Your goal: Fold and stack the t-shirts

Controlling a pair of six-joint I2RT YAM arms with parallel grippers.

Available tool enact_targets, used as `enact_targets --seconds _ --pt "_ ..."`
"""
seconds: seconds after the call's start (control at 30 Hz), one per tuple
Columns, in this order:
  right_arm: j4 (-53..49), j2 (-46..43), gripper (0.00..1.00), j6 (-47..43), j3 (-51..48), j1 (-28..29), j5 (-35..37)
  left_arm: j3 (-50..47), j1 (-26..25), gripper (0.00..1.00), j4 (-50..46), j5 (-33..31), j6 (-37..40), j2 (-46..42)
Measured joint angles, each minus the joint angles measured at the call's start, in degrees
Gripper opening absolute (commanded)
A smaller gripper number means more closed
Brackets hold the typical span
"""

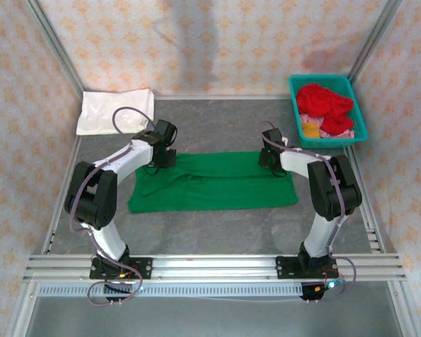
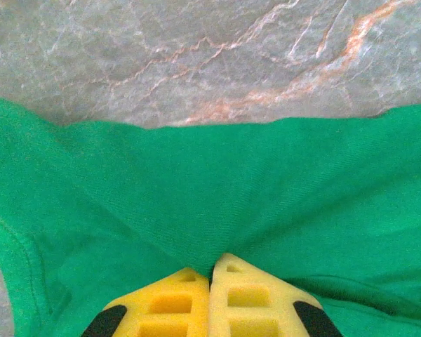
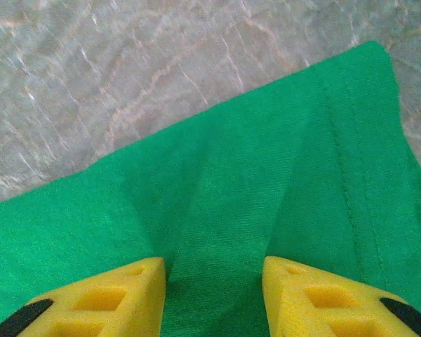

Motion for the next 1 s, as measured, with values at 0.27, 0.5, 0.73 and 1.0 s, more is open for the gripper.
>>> enact_targets --seconds 0.27,0.5,0.73,1.0 --pt "-2.3 2.3 0.42 2.0 3.3 -0.5 0.7 -2.9 -0.1 0.36 -1.3 -0.6 -1.9 -1.8" --pt "-3.2 2.9 0.42 3.3 4.3 -0.9 0.6 -4.3 -0.1 0.36 -1.0 -0.6 -2.0 -1.5" --pt "-3.8 3.1 0.42 4.4 4.8 -1.2 0.6 -6.8 -0.1 0.16 0.2 1.2 -1.9 0.0" --pt "-4.0 3.1 0.42 5.2 5.0 -1.7 0.2 -13.4 -0.3 0.00 1.2 4.0 -2.3 -7.9"
